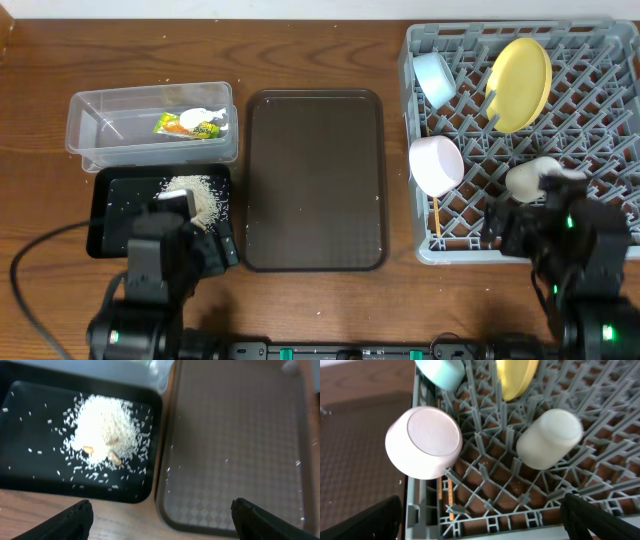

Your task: Sort waste into correct bins and load items into the dishwasher rack

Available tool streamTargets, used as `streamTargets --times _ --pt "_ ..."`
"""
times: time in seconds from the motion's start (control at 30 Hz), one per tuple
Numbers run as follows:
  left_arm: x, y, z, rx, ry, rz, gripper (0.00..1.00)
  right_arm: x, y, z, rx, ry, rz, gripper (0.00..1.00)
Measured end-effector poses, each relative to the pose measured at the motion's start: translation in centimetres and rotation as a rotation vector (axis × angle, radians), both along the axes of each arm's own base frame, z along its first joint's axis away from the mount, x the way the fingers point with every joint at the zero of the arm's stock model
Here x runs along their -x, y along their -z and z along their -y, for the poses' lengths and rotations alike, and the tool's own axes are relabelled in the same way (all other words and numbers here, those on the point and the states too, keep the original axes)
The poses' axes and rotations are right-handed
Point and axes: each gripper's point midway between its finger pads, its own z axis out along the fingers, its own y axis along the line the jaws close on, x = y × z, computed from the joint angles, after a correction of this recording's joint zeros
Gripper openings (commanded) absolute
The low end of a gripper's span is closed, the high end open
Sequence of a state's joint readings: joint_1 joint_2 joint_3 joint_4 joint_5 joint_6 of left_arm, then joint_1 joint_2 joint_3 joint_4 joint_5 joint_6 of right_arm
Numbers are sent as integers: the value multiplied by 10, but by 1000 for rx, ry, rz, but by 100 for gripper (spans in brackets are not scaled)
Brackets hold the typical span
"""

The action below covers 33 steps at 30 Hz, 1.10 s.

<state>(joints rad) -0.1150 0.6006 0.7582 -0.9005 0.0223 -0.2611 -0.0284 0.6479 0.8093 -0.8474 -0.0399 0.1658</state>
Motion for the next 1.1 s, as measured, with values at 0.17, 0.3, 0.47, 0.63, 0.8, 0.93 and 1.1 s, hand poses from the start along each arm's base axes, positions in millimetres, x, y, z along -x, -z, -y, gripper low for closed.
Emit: streamTargets --times 0.17,0.3,0.47,0.63,0.8,0.93,1.1 --pt "3 -15 0 11 -2 83 91 15 -3 2 5 16 46 99" --pt "3 -15 0 13 -3 85 92 21 4 2 5 20 13 99" --pt "3 -15 0 13 -3 85 92 29 14 2 3 20 -40 99" --pt "3 -15 0 13 -3 85 92 36 22 2 3 20 -82 99" --pt "3 -15 0 13 -3 85 92 41 26 2 2 20 -108 99" --pt "3 -15 0 13 -3 85 92 44 29 2 2 20 -123 99" --pt "3 -15 0 13 -3 85 92 44 30 2 4 22 -126 99"
